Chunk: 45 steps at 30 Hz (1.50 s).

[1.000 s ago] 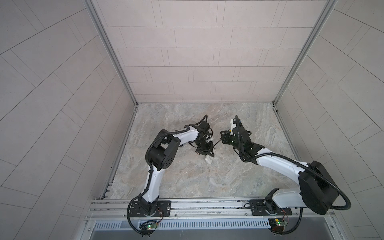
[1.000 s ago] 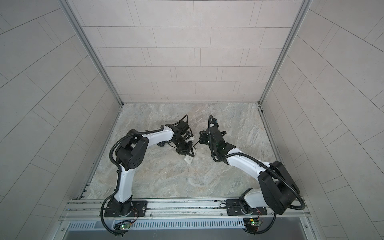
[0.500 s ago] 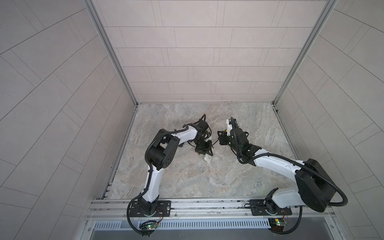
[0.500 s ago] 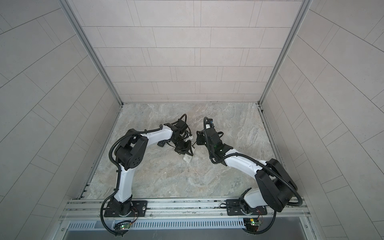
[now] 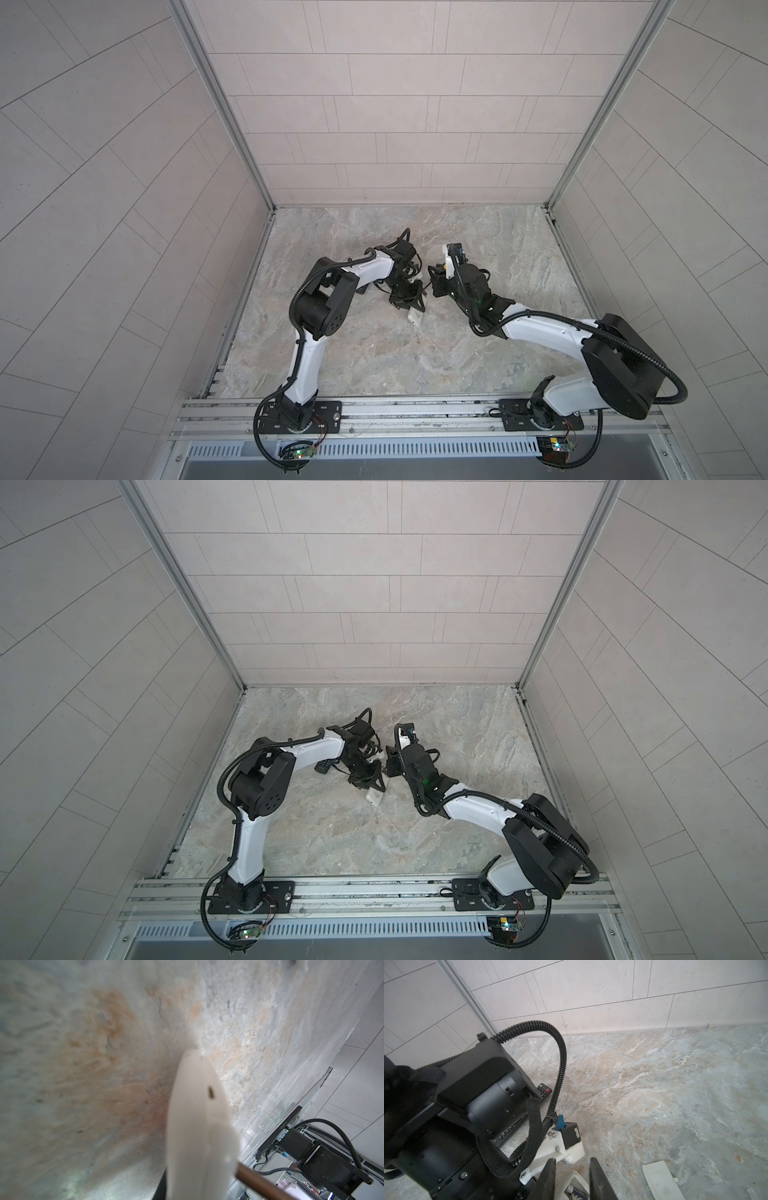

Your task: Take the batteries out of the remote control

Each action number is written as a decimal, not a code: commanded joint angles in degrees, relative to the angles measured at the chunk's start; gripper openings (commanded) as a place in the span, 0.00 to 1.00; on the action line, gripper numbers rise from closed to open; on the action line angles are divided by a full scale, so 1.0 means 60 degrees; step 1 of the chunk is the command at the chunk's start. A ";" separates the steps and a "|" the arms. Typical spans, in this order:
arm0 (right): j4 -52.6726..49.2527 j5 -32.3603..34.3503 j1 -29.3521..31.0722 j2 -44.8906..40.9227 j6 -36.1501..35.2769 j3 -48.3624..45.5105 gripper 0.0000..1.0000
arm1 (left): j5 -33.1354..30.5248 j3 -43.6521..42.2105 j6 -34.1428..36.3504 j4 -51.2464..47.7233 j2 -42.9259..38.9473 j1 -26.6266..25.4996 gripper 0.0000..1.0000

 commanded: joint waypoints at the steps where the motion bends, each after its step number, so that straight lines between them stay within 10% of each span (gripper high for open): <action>1: -0.0203 0.0298 0.0359 -0.0178 -0.0132 0.0012 0.00 | 0.0292 0.0089 0.0025 0.0090 -0.0033 -0.0231 0.10; 29: -0.0277 0.3270 0.1212 -0.0765 -0.0108 -0.0276 0.00 | -0.1156 -0.0060 -0.0606 -0.0109 -0.0459 -0.0206 0.10; 45: 0.0555 0.1208 0.0791 -0.0225 -0.0372 -0.0358 0.00 | -0.0280 0.0219 -0.0015 -0.0613 -0.0298 -0.0186 0.10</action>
